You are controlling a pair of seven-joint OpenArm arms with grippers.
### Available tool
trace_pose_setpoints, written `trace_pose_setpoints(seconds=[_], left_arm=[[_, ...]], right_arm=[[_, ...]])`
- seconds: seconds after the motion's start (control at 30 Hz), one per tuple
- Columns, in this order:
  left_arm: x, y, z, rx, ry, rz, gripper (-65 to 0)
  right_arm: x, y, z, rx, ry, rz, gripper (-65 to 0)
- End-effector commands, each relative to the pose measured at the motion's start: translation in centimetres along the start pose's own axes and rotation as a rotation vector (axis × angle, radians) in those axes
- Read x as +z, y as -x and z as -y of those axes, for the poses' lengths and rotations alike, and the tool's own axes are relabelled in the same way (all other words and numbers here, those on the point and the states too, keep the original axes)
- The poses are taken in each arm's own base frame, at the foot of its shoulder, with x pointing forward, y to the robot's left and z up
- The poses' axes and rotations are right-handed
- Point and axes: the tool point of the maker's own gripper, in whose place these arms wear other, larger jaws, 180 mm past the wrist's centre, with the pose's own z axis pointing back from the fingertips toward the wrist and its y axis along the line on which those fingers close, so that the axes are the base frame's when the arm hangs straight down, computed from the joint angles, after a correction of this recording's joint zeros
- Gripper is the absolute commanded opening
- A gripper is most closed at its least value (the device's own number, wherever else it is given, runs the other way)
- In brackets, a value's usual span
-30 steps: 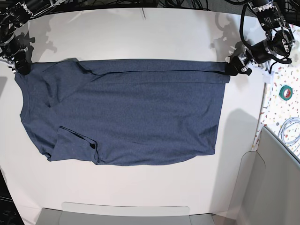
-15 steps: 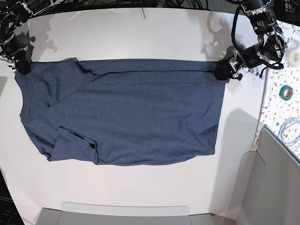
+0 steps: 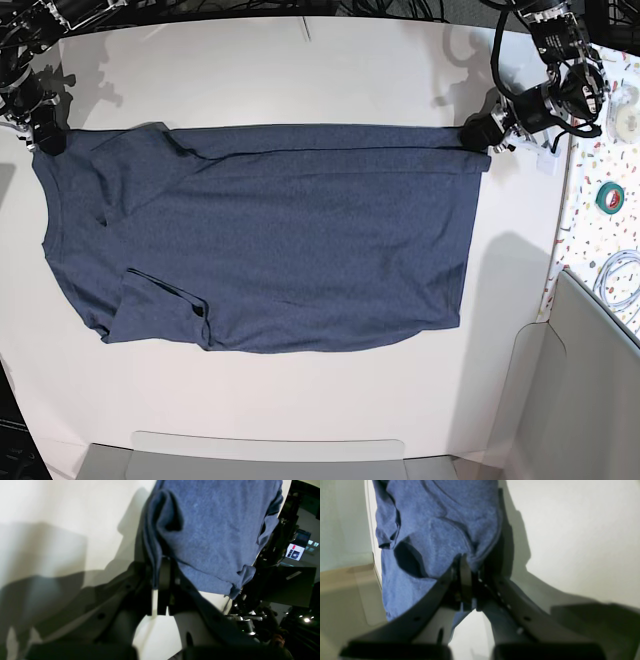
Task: Layout the t-shirt on the table in an organized manner, then fold the t-shirt properly
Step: 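Pull the collar edge taut with both grippers, away from the hem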
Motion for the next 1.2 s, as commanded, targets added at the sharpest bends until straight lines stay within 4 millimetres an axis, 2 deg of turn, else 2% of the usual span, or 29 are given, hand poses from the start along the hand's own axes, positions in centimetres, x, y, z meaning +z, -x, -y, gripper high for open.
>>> trace_pose_setpoints(seconds=[0.0, 0.07, 0.33, 0.53, 0.63, 0.8, 0.97, 1.17], left_arm=[[1.0, -0.5, -0.2, 0.003, -0.004, 0.019, -65.0], [1.6, -0.5, -0.8, 0.020, -0.014, 0.033, -65.0], [3.8, -0.1, -3.4, 0.026, -0.056, 0.073, -65.0], [5.8, 1.8, -3.1, -0.054, -0.109, 0.069, -65.0], [5.8, 2.9, -2.4, -0.072, -0.105, 0.068, -65.0], [5.8, 5.0, -2.7, -0.050, -0.109, 0.049, -65.0], [6.1, 6.3, -3.6, -0.026, -0.128, 0.027, -65.0], [6.8, 7.2, -5.0, -0.003, -0.164, 0.038, -65.0]], right_arm=[[0.8, 0.0, 1.0, 0.005, 0.041, -0.022, -65.0], [1.3, 0.0, 1.4, 0.013, 0.057, -0.024, -65.0], [4.8, -0.6, 0.9, 0.117, 0.072, 0.023, -65.0], [7.3, -0.4, 1.6, 0.149, 0.086, 0.014, -65.0], [7.9, 0.0, 2.1, 0.141, 0.085, 0.003, -65.0], [8.8, 0.7, 2.9, 0.132, 0.100, -0.014, -65.0], [9.3, 1.0, 3.5, 0.133, 0.120, -0.023, -65.0], [9.9, 0.7, 2.9, 0.181, 0.131, -0.018, -65.0]])
